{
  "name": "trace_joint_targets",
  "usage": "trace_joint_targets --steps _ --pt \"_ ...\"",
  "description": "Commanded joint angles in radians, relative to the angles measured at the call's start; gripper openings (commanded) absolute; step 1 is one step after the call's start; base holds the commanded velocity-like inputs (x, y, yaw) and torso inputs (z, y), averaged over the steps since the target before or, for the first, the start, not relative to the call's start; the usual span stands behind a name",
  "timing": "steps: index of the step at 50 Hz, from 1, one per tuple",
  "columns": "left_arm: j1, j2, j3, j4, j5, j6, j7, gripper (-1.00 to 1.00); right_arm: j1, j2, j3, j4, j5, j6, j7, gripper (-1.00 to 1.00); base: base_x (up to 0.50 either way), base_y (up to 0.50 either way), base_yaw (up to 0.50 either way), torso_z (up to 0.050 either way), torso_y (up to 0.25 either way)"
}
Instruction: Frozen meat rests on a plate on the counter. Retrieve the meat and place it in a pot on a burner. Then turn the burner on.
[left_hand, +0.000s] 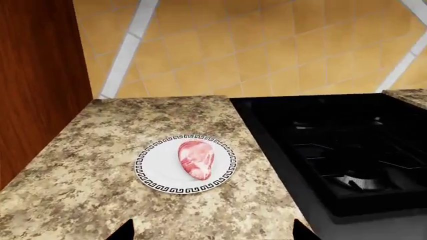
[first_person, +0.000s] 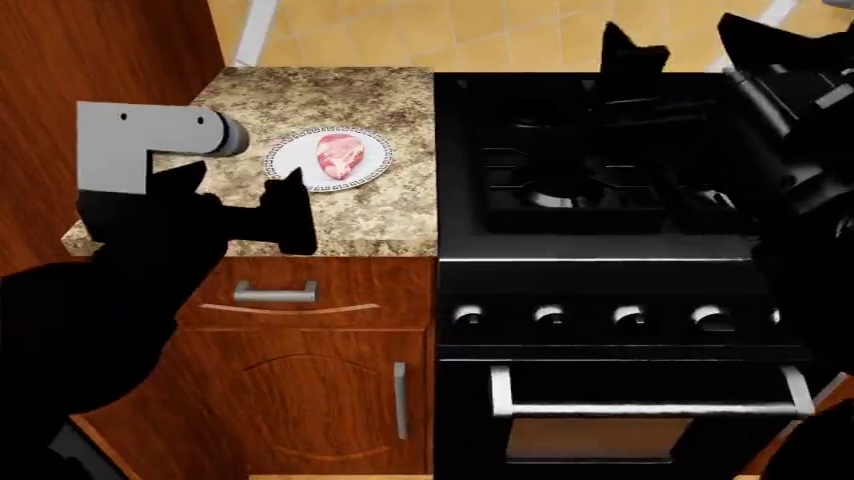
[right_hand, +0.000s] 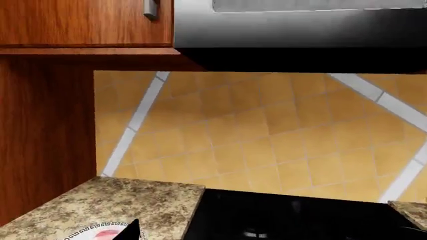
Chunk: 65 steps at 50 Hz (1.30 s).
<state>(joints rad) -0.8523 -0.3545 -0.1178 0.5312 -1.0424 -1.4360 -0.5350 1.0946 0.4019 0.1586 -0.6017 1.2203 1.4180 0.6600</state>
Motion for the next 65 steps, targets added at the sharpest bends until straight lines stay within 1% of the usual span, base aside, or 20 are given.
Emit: trace_joint_targets --steps 1,3,7,14,21,30,34,40,45,50,55,59,61,65 --pt "-0.265 -0.065 -0.010 -0.165 -0.442 -0.118 -0.321 1.00 0.329 0.070 -0.011 0.112 0.297 0.085 0.141 1.00 0.00 0.00 0.00 0.000 0.000" --pt "-0.273 -0.073 -0.004 -0.181 -0.472 -0.107 -0.353 1.00 0.340 0.072 -0.020 0.114 0.279 0.070 0.102 1.00 0.05 0.00 0.00 0.000 0.000" --pt "-0.278 -0.086 0.012 -0.187 -0.466 -0.082 -0.351 1.00 0.356 0.072 -0.034 0.117 0.253 0.045 0.052 1.00 0.41 0.00 0.00 0.000 0.000" --pt "-0.286 -0.098 0.037 -0.181 -0.453 -0.055 -0.341 1.00 0.362 0.077 -0.053 0.112 0.260 0.033 0.045 1.00 0.50 0.00 0.00 0.000 0.000" --pt "-0.280 -0.115 0.074 -0.178 -0.385 -0.014 -0.271 1.00 0.389 0.089 -0.057 0.117 0.315 0.034 0.081 1.00 0.50 0.00 0.00 0.000 0.000" --pt "-0.260 -0.131 0.098 -0.178 -0.345 0.025 -0.230 1.00 0.384 0.098 -0.076 0.110 0.294 0.012 0.060 1.00 0.50 0.00 0.00 0.000 0.000" --pt "-0.258 -0.130 0.101 -0.179 -0.362 0.022 -0.249 1.00 0.377 0.104 -0.090 0.108 0.261 0.000 0.035 1.00 0.50 0.00 0.00 0.000 0.000" --pt "-0.258 -0.126 0.156 -0.204 -0.314 0.035 -0.211 1.00 0.356 0.116 -0.111 0.120 0.241 -0.006 0.015 1.00 0.08 0.00 0.00 0.000 0.003" --pt "-0.305 -0.095 0.198 -0.307 -0.301 0.024 -0.212 1.00 0.342 0.127 -0.099 0.124 0.229 -0.032 -0.016 1.00 0.00 0.00 0.00 0.000 0.000" --pt "-0.385 -0.044 0.225 -0.452 -0.331 -0.025 -0.262 1.00 0.331 0.127 -0.104 0.141 0.178 -0.080 -0.098 1.00 0.00 0.00 0.00 0.000 0.000" --pt "-0.450 -0.004 0.248 -0.617 -0.426 -0.113 -0.374 1.00 0.347 0.120 -0.124 0.166 0.135 -0.115 -0.164 1.00 0.00 0.00 0.00 0.000 0.000" --pt "-0.502 -0.001 0.292 -0.698 -0.482 -0.117 -0.426 1.00 0.365 0.124 -0.119 0.173 0.154 -0.114 -0.165 1.00 0.00 0.00 0.00 0.000 0.000" --pt "-0.518 -0.001 0.313 -0.726 -0.488 -0.110 -0.430 1.00 0.376 0.125 -0.119 0.178 0.162 -0.112 -0.161 1.00 0.00 0.00 0.00 0.000 0.000" --pt "-0.539 0.009 0.328 -0.782 -0.522 -0.099 -0.478 1.00 0.389 0.126 -0.119 0.181 0.170 -0.113 -0.159 1.00 0.00 0.00 0.00 0.000 0.000"
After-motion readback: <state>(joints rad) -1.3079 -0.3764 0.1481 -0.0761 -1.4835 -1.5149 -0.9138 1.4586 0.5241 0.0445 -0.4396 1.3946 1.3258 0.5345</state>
